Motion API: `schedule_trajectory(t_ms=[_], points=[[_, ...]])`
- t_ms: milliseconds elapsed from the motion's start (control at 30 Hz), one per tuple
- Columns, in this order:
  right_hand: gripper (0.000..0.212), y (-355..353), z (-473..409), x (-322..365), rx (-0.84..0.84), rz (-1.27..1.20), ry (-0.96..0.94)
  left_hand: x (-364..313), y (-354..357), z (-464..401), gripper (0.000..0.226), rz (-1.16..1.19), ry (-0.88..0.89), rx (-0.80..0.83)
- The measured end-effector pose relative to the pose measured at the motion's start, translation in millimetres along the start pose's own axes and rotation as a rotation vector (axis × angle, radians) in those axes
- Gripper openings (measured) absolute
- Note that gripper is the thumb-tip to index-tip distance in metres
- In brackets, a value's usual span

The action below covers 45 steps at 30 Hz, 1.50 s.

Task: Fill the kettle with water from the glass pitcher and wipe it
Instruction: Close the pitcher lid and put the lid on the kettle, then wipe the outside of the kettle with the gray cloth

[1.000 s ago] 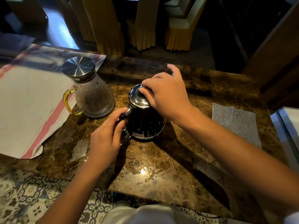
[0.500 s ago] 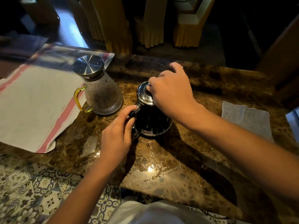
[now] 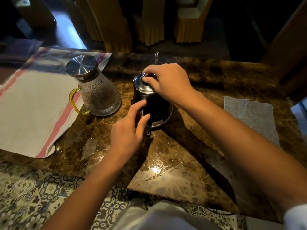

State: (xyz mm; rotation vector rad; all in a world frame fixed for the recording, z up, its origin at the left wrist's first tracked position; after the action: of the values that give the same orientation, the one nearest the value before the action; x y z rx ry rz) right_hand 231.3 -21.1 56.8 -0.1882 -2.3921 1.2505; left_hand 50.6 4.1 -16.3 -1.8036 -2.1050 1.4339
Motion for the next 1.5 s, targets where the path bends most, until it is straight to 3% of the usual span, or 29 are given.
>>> schedule_trajectory(t_ms=[200, 567, 667, 767, 867, 967, 1200, 1367, 1500], points=[[0.033, 5, 1, -6, -0.013, -0.085, 0.069, -3, 8, -1, 0.044, 0.008, -0.001, 0.036], [0.032, 4, 2, 4, -0.130, 0.027, 0.117, 11, 8, -9, 0.042, -0.016, 0.008, 0.035], [0.034, 7, 1, 0, -0.104, -0.003, 0.134, 16, 8, -10, 0.041, 0.109, -0.021, 0.056], [0.052, 11, 7, -9, 0.030, -0.130, 0.165, 22, 12, -8, 0.040, 0.459, -0.229, 0.102], [0.068, -5, 25, -28, -0.033, -0.199, 0.234, 25, 17, -6, 0.026, 0.489, -0.259, 0.122], [0.066, -29, 56, -66, -0.174, -0.113, 0.369, 32, 23, -8, 0.011, 0.444, -0.215, 0.181], [0.062, -52, 157, -149, -0.137, 0.146, 0.706, 30, 28, -10, 0.014, 0.615, -0.205, 0.318], [0.064, -45, 196, -191, -0.060, 0.287, 0.761, 31, 31, -7, 0.025, 0.647, -0.196, 0.287], [0.067, -33, 194, -218, -0.027, 0.352, 0.701, 31, 35, -4, 0.044, 0.655, -0.346, 0.177]])
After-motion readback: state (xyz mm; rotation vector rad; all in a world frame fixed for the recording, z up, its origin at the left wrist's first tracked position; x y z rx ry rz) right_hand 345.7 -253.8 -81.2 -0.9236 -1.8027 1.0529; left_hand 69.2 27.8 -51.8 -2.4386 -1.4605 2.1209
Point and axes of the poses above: each hand's wrist, its own z-axis away from the middle knuckle, its own y-axis out of the palm, x = y × z, the point moved 5 cm from there along -z, towards the middle knuckle, and after that the axes turned 12 degrees about -x, right-handed, at the moved point
